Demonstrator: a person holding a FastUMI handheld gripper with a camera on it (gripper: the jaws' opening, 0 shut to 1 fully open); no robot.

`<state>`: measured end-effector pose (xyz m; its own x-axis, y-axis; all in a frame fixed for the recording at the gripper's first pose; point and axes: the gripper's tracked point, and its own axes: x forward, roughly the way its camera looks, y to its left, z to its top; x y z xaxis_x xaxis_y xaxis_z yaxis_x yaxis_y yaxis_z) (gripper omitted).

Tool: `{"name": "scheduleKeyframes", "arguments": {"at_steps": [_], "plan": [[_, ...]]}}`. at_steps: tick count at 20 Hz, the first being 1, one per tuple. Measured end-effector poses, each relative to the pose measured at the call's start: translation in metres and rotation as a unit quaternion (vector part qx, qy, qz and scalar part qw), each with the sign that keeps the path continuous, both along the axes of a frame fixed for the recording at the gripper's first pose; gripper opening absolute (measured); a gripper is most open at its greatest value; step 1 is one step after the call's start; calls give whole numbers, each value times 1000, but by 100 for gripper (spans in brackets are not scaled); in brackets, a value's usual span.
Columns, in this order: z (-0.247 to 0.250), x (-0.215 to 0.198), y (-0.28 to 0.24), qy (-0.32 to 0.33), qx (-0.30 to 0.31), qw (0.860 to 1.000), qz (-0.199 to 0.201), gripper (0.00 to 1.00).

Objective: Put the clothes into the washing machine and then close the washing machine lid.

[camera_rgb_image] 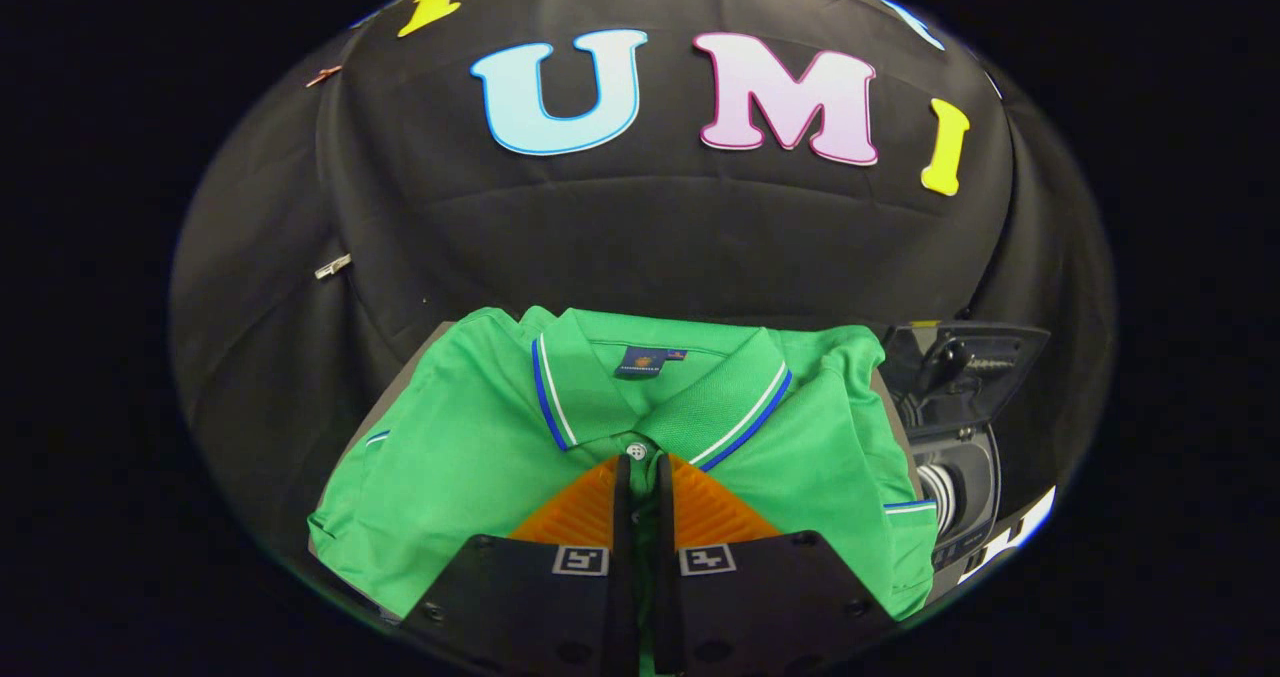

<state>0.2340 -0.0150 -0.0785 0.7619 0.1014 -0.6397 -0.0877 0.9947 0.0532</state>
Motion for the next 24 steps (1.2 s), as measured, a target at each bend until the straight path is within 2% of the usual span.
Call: {"name": "scheduleKeyframes", "arguments": {"at_steps": [2, 5, 6, 7, 9, 10, 12, 14, 16, 19, 22, 24], "plan": [[0, 1, -1, -3, 4, 1000, -7, 11], [-8, -3, -1, 54, 24, 998, -33, 11], [-4, -4, -2, 73, 40, 995, -50, 15], [-2, -6, -2, 97, 59, 991, -69, 28], [-8, 3, 4, 126, 105, 981, -103, 44], [-5, 1, 7, 143, 118, 977, -106, 53], [0, 3, 16, 177, 116, 974, -81, 71], [-2, 2, 17, 199, 72, 976, -43, 84], [-7, 1, 17, 210, 36, 976, -37, 84], [-13, 3, 11, 213, -15, 975, -56, 84], [-16, 0, 13, 218, -42, 974, -42, 72], [-17, 2, 4, 210, -33, 976, -51, 42]]}}
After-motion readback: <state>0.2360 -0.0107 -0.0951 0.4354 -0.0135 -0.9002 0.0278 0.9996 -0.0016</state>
